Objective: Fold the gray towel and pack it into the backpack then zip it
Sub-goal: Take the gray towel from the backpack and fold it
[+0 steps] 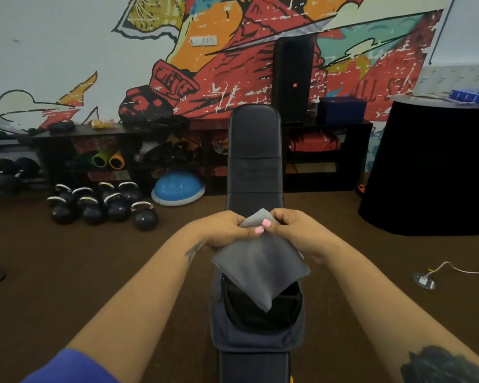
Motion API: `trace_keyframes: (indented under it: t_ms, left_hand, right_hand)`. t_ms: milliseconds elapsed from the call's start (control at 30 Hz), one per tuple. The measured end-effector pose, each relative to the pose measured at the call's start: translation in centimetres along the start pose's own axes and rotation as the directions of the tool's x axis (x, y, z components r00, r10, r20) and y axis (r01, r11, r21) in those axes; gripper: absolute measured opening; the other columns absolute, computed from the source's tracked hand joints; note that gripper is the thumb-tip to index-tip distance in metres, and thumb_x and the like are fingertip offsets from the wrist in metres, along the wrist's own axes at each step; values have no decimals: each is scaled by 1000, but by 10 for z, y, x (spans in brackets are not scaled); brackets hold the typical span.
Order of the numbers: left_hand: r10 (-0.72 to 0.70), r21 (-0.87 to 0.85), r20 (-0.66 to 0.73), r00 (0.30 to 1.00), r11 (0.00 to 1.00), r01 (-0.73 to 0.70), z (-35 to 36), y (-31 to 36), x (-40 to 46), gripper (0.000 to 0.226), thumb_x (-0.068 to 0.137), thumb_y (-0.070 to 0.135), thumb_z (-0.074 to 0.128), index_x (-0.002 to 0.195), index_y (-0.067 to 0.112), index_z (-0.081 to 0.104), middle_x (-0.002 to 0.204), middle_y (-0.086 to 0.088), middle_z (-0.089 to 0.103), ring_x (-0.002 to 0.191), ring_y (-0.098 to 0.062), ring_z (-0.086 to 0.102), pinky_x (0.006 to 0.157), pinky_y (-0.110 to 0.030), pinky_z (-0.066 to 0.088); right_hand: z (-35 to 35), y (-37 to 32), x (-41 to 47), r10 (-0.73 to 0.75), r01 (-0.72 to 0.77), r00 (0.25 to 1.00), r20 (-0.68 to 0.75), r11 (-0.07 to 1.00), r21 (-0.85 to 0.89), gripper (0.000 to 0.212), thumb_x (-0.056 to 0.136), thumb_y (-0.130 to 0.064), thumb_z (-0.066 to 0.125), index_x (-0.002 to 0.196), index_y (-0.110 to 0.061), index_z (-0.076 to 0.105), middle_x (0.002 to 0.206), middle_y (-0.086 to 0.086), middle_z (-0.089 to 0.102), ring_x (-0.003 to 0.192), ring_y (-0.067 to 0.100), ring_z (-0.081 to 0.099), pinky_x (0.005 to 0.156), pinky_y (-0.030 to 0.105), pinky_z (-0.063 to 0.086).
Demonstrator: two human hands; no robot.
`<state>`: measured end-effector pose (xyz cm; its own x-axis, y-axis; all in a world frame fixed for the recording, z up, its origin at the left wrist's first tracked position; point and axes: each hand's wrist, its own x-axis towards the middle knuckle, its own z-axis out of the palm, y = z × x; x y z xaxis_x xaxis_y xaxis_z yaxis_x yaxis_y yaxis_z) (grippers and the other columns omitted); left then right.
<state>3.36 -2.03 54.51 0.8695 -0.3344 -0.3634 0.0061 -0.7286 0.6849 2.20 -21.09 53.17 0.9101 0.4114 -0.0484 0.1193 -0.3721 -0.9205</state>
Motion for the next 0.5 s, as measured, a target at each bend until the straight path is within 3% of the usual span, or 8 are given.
trace_keyframes:
  t_ms: [100,233,333,367,433,500]
  left_hand:
    - [-11,-87,-6,1000,996,10,3,-4,-4,43,79,57,59,97,19,69,94,-2,72,86,-17,66,79,-30,51]
    - [-29,-316,-8,1000,949,25,3,-13,-10,37,83,47,60,99,15,69,95,-4,74,82,-14,71,70,-25,55]
    - [-15,-375,-11,1000,927,10,7,-17,-13,33,86,43,59,100,15,68,93,-2,74,78,-9,71,63,-19,55]
    - [-8,-402,-15,1000,916,1,8,-18,-14,31,86,41,59,101,14,68,95,-3,74,80,-10,71,64,-19,55]
    - [7,-477,-29,1000,878,-20,11,-20,-15,28,88,34,59,103,13,67,98,-5,73,83,-11,71,68,-20,56]
    - [30,-555,-45,999,831,-49,14,-21,-15,26,87,27,60,107,11,65,102,-8,71,86,-14,70,73,-23,57]
  right_hand:
    - [-5,-3,-5,47,-42,995,83,998,-56,20,85,-40,65,85,-21,60,76,-11,62,65,-3,58,60,17,45]
    - [-9,6,-9,173,-146,959,226,980,-133,26,79,-26,75,102,-21,65,100,-5,67,90,10,63,69,21,49]
    - [-11,14,-10,182,-180,964,192,983,-31,16,80,-20,71,94,-12,69,97,2,71,90,17,66,76,27,53]
    - [-11,15,-11,177,-184,970,165,983,26,7,80,-18,70,83,-12,67,88,3,69,81,17,64,70,26,50]
    - [-12,17,-12,172,-187,979,105,970,156,16,81,-14,69,70,-17,58,75,0,61,69,12,57,59,21,45]
    - [-14,19,-14,182,-193,981,63,945,266,14,82,-13,68,74,-15,57,77,0,61,70,12,57,58,21,46]
